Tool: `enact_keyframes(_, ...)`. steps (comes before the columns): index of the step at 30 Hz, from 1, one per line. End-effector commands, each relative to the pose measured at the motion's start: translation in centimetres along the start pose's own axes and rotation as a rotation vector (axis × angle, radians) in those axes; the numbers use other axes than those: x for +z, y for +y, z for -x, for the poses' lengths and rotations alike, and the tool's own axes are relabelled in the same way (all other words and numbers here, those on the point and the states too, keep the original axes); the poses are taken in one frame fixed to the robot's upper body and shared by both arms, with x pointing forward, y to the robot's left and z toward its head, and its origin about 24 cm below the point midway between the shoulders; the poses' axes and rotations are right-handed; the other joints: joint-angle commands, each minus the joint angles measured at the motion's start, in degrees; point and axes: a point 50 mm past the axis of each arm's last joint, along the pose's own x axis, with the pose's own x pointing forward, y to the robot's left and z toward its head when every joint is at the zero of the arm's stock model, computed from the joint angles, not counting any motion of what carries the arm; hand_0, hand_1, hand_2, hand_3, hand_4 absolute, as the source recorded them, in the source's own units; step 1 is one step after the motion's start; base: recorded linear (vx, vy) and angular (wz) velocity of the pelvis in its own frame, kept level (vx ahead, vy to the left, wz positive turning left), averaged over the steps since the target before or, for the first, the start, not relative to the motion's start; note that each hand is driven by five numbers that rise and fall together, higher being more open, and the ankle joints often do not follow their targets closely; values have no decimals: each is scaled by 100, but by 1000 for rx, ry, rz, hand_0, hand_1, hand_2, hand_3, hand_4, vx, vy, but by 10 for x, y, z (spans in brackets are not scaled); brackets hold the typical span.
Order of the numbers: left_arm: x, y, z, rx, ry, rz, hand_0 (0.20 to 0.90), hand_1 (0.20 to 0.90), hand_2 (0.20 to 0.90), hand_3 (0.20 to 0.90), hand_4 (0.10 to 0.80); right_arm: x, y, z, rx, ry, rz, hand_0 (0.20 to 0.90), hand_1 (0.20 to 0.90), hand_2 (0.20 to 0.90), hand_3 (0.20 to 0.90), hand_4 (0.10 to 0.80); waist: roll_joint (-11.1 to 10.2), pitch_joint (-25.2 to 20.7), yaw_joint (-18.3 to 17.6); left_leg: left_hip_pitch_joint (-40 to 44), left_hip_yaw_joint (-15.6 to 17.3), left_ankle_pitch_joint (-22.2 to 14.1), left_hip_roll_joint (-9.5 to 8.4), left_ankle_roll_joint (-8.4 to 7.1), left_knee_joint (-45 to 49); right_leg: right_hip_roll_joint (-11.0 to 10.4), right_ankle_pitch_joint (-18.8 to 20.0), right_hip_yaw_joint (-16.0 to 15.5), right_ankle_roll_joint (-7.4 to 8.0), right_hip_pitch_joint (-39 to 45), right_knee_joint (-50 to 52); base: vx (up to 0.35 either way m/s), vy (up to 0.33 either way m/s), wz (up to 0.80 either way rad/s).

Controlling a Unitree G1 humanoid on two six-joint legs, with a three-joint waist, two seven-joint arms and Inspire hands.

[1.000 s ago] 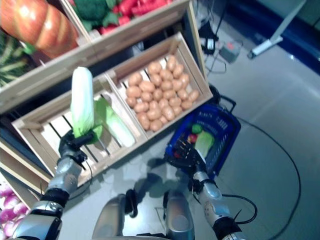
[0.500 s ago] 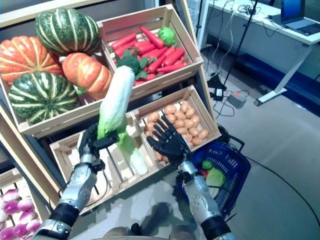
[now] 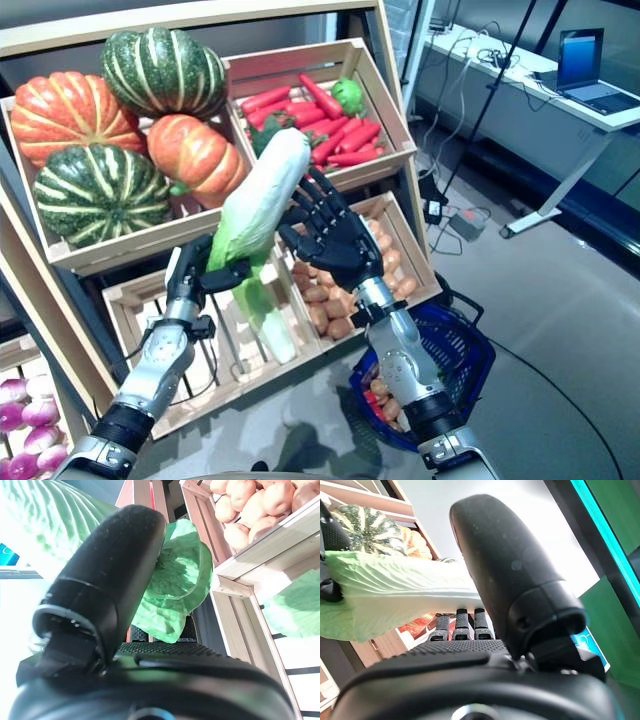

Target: Put vegetables into the basket

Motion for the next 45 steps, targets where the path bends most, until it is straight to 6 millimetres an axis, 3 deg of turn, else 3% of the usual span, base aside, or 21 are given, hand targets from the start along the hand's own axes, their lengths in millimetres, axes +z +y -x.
enact_keyframes(1, 65, -36, -23, -211, -325, -122, 300, 300, 300, 300, 400, 54, 43, -37, 256, -272, 14, 900, 900, 900, 900, 800, -30, -442, 40, 329, 147, -696, -198, 117, -1, 21, 234, -28, -195, -34, -123, 31, -5, 0)
enact_keyframes(10, 78, -45, -16, -238, -454, -233, 300, 300, 300, 300, 400, 48, 38, -35, 176, -244, 0, 900, 900, 900, 900, 800, -46, -427, 35, 366, 189, -750, -196, 141, -1, 36, 179, 26, -211, -15, -97, 0, 0, 0)
enact_keyframes(18, 96, -50, -1, -160, -705, -357, 300, 300, 300, 300, 400, 45, 24, -28, 11, -329, -192, 900, 900, 900, 900, 800, -74, -405, 42, 406, 195, -783, -186, 143, -2, 49, 182, 43, -221, 58, -163, 0, 0, 0)
enact_keyframes(23, 100, -52, 8, -122, -808, -376, 300, 300, 300, 300, 400, 46, 17, -25, -96, -367, -211, 900, 900, 900, 900, 800, -91, -410, 44, 410, 201, -798, -186, 138, -2, 55, 190, 53, -224, 68, -192, 0, 0, 0)
enact_keyframes(32, 90, -57, 16, -152, -823, -400, 300, 300, 300, 300, 400, 58, 9, -25, -148, -452, -298, 900, 900, 900, 900, 800, -83, -407, 19, 417, 225, -809, -184, 123, -2, 74, 225, 81, -227, 87, -238, -13, -4, -3)
enact_keyframes(45, 84, -60, 19, -183, -824, -427, 300, 300, 300, 300, 400, 66, 10, -27, -139, -494, -283, 900, 900, 900, 900, 800, -78, -434, 23, 389, 210, -813, -183, 109, -2, 85, 254, 72, -221, 88, -291, -6, 0, -1)
